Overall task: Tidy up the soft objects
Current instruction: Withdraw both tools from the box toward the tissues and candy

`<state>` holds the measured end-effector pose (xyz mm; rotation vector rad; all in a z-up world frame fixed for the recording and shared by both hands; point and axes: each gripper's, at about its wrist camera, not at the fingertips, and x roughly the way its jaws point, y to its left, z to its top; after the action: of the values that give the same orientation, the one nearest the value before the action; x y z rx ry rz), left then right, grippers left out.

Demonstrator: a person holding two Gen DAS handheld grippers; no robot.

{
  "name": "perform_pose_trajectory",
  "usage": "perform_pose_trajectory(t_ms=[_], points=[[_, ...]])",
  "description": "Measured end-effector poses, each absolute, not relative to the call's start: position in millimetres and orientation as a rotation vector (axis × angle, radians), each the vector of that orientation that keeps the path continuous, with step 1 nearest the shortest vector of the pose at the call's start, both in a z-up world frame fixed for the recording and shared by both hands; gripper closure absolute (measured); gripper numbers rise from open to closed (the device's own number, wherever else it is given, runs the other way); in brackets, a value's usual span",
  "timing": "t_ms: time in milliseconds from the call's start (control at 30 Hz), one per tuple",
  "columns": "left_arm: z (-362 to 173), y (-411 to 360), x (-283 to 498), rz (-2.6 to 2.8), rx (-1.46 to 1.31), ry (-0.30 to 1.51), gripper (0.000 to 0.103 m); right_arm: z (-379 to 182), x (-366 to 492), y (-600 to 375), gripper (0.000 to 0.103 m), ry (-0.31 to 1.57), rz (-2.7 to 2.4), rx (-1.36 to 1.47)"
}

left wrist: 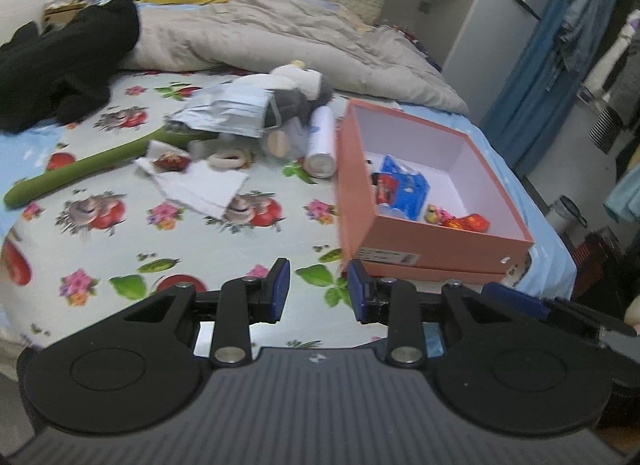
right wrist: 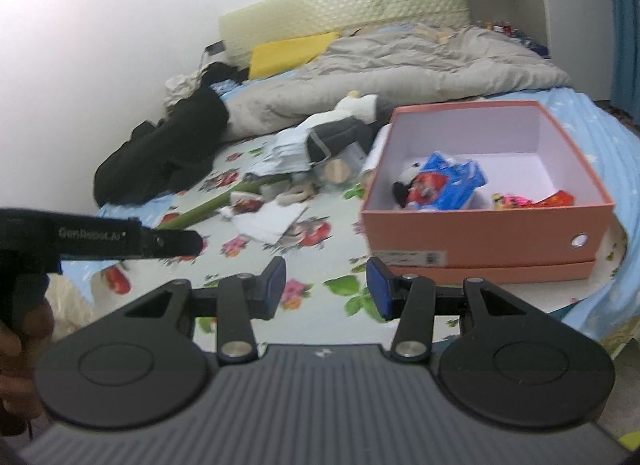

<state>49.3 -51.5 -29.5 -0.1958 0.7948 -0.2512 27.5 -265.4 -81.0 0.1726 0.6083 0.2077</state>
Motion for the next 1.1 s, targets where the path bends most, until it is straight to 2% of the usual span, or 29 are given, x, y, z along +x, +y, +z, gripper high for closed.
perform_pose_trajectory(t_ms=[467, 1100], points=[[-43.7, 2.3, 56.0, -0.161, -0.236, 0.818, 0.066, -92.2, 44.0, -225.3, 0.054, 0.660, 0.281, 0.131], [-93.8, 58.2, 153.4, -0.054, -0.347, 0.885, 0.066, -111.3, 144.7, -190.3, 0.055, 0.748, 0.298, 0.086]])
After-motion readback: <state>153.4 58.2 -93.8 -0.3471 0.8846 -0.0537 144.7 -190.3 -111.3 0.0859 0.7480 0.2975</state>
